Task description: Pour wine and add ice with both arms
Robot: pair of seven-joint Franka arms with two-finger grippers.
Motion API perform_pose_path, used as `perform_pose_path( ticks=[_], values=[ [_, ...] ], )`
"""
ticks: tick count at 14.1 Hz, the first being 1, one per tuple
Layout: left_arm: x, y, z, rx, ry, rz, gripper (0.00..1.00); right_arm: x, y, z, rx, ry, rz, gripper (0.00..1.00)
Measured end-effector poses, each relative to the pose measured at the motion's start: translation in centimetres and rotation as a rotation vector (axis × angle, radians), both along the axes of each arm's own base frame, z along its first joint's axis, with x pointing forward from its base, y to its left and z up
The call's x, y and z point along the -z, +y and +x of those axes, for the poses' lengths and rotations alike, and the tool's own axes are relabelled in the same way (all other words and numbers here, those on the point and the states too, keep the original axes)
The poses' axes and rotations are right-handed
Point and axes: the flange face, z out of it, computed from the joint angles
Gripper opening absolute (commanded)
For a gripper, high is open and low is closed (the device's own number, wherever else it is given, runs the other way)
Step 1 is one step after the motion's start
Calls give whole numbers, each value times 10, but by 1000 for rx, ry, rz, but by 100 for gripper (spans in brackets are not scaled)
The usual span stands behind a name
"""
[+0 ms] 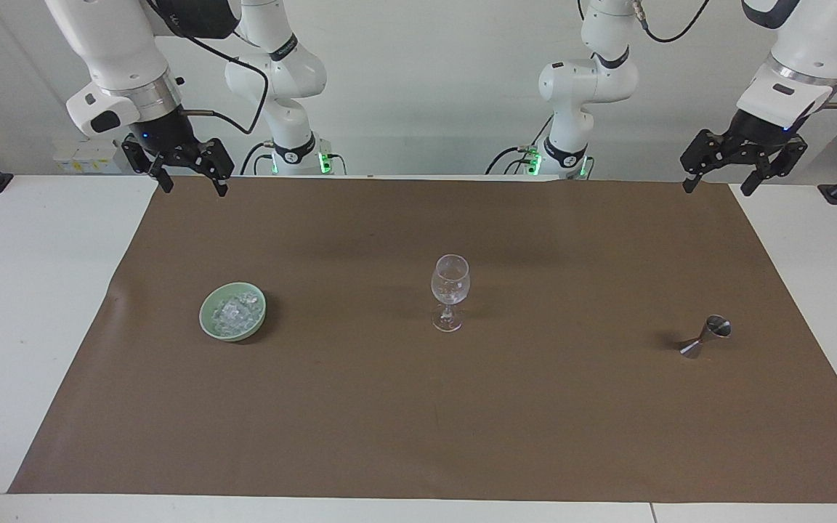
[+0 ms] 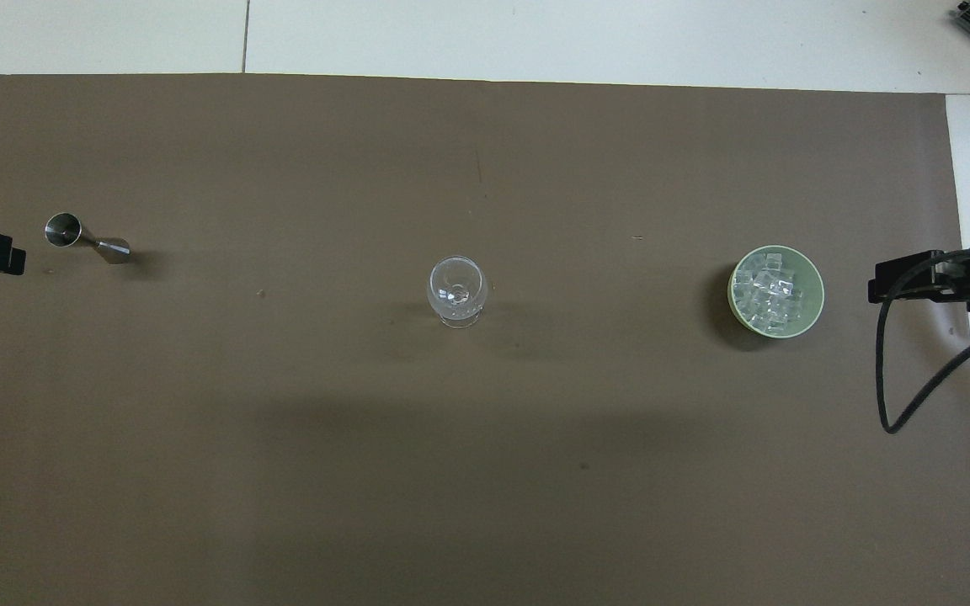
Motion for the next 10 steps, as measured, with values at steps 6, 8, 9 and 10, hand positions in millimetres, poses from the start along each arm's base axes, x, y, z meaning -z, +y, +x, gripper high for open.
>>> perform_pose_path(
  ticks=[6,8,9,10],
  values=[
    [5,0,-1,-1,10,0,100,0,0,0,0,0,0,100],
    [6,1,-2,-19,13,-1,100,0,0,0,0,0,0,100],
    [6,2,-3,-59,14,-3,100,0,0,0,0,0,0,100],
    [6,3,-3,-112,15,-5,100,0,0,0,0,0,0,100]
  ],
)
